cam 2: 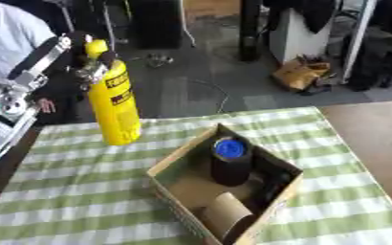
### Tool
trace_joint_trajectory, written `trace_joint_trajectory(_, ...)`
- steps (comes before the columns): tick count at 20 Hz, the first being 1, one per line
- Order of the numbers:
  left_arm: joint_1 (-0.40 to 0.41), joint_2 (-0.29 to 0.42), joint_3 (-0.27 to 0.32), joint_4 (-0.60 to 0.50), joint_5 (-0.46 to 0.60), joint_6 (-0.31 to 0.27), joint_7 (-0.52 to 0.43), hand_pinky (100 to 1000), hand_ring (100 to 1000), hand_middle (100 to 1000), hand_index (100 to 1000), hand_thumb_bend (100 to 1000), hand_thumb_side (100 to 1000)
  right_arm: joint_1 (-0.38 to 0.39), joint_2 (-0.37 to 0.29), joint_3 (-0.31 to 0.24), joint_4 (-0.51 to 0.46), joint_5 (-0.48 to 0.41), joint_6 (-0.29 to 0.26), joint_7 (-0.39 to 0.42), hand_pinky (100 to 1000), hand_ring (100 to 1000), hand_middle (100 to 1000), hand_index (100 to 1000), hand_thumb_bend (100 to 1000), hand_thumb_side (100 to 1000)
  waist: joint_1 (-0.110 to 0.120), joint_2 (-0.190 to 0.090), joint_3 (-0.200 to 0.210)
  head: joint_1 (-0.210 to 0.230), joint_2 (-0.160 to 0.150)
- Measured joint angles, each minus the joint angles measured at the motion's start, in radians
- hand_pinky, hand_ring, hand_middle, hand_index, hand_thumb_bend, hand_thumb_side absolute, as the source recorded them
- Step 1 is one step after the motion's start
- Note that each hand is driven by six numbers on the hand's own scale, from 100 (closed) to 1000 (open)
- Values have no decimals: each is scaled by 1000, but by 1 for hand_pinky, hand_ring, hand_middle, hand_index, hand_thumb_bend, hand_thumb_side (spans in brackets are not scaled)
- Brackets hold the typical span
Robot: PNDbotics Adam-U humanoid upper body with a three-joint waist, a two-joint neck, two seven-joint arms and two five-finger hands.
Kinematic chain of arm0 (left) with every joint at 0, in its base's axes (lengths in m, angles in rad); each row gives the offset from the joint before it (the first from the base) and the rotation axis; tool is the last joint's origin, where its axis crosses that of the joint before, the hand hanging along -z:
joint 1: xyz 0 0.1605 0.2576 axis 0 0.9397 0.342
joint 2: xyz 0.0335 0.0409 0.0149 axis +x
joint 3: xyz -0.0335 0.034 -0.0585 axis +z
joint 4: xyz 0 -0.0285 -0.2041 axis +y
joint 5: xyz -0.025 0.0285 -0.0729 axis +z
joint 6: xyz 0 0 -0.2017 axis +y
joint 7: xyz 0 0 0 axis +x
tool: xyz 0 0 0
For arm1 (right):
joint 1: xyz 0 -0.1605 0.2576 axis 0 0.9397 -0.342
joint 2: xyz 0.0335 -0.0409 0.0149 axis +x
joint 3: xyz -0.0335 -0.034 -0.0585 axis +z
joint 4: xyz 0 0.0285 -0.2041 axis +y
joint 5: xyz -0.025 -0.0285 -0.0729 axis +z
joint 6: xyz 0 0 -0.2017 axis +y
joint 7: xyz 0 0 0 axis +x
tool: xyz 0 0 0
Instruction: Pick up objects on the table and place them in the box.
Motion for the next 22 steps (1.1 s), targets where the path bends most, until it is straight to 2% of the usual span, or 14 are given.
trace_joint_trajectory(11, -54, -75, -40, 26, 31, 27, -51, 201, 380, 466, 636, 100, 499, 0, 0, 6, 0, 0, -2, 2, 799, 737, 673, 580, 100, 934, 8, -3, -5, 0, 2)
trace_joint_trajectory(22, -132, -173, -54, 169, 16, 40, -105, 202, 377, 472, 639, 100, 503, 1, 2, 12, 0, 0, -2, 2, 798, 737, 673, 579, 100, 936, 12, -4, -19, 2, 10)
